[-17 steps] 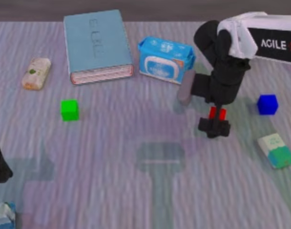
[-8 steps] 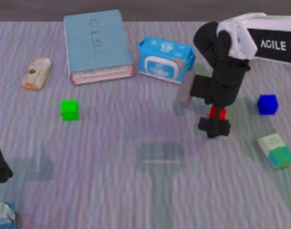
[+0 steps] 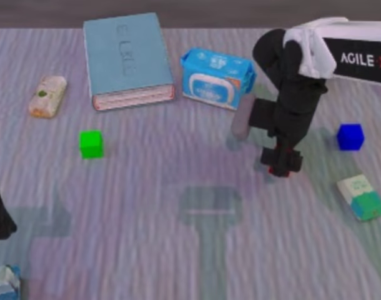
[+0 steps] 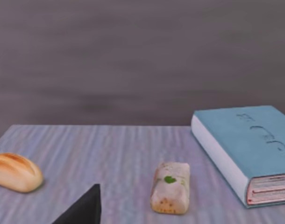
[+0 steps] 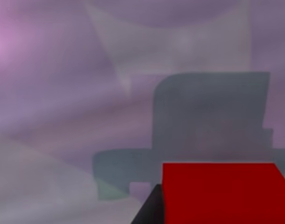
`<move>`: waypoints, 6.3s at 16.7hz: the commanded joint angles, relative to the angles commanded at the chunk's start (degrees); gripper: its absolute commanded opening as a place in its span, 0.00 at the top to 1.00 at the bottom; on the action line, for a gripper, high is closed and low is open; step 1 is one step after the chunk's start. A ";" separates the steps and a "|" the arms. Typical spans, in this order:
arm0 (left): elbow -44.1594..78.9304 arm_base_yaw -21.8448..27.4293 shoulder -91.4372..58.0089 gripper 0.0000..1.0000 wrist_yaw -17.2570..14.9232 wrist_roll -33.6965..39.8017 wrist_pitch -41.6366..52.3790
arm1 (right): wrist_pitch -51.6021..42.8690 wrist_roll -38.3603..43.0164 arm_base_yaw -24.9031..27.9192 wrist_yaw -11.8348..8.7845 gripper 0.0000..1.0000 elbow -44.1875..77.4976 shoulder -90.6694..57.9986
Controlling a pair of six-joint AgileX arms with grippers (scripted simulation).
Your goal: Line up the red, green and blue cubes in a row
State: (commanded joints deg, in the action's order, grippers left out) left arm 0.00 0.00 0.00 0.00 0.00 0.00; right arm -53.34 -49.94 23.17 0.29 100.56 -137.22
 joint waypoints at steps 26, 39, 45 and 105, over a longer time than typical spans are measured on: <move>0.00 0.00 0.00 0.00 0.00 0.00 0.00 | -20.50 5.99 11.65 -0.88 1.00 19.11 1.61; 0.00 0.00 0.00 0.00 0.00 0.00 0.00 | -27.90 13.61 29.49 -0.99 1.00 33.21 -4.35; 0.00 0.00 0.00 0.00 0.00 0.00 0.00 | -17.29 13.76 29.57 -0.98 1.00 22.92 -4.72; 62.50 7.49 -75.70 0.00 0.06 10.67 40.11 | 18.07 33.98 -1.55 -3.95 0.00 -38.01 76.05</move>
State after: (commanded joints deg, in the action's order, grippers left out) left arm 62.50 7.49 -75.70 0.06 10.67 40.11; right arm -35.27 -15.96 21.62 -3.66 62.55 -61.17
